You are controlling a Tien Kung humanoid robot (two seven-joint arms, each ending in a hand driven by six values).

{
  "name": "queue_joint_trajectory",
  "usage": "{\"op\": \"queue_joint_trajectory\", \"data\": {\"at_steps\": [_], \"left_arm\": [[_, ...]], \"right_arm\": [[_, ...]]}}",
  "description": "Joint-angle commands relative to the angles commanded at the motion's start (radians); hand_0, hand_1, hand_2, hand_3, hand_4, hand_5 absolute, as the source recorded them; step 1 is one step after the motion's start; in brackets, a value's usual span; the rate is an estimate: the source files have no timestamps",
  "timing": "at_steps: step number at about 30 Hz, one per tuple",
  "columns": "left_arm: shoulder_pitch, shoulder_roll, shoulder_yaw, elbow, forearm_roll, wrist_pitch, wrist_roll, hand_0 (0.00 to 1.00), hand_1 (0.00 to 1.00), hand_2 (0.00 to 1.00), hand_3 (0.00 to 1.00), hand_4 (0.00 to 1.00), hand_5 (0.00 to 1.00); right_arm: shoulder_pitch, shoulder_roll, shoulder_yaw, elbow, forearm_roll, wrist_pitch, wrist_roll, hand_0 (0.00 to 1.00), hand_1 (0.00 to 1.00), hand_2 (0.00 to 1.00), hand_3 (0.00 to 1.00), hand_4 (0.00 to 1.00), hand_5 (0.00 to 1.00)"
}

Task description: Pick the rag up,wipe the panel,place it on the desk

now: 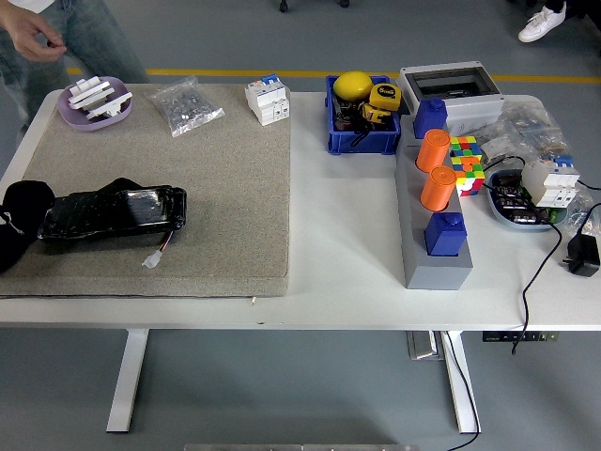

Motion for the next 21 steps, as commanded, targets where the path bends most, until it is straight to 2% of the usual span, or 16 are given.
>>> {"op": "queue_joint_trajectory", "data": {"at_steps": [2,8,9,14,15,20,21], "left_arm": [[-0.007,0.001,0.014,0.011,-0.001,0.001,-0.003,0.647,0.874,0.875,0.832,0.874,0.261],[-0.032,-0.002,0.053,0.057,-0.001,0.008,-0.008,0.647,0.874,0.875,0.832,0.874,0.261],[-0.037,-0.002,0.062,0.069,-0.001,0.010,-0.009,0.599,0.845,0.846,0.814,0.882,0.271],[-0.052,-0.004,0.091,0.106,-0.019,0.019,-0.011,0.599,0.845,0.846,0.814,0.882,0.271],[-0.053,-0.005,0.095,0.109,-0.021,0.020,-0.011,0.487,0.792,0.805,0.785,0.881,0.275],[-0.058,-0.010,0.110,0.112,-0.033,0.033,-0.008,0.487,0.792,0.805,0.785,0.881,0.275],[-0.059,-0.011,0.111,0.112,-0.034,0.035,-0.008,0.409,0.693,0.750,0.708,0.871,0.273]], "right_arm": [[0.001,0.000,0.000,0.000,0.000,-0.001,0.000,0.744,0.705,0.735,0.675,0.892,0.555],[0.004,0.000,0.005,0.005,-0.007,-0.002,0.002,0.744,0.705,0.735,0.675,0.892,0.555],[0.004,0.000,0.004,0.006,-0.008,-0.003,0.002,0.744,0.706,0.735,0.674,0.891,0.553],[0.006,0.000,0.004,0.008,-0.010,-0.004,0.003,0.744,0.706,0.735,0.674,0.891,0.553],[0.006,-0.001,0.004,0.007,-0.010,-0.004,0.003,0.744,0.705,0.735,0.673,0.886,0.546],[0.005,-0.002,0.000,0.006,-0.009,-0.005,0.004,0.744,0.705,0.735,0.673,0.886,0.546],[0.005,-0.002,0.000,0.006,-0.009,-0.005,0.004,0.745,0.705,0.735,0.673,0.886,0.545]]}}
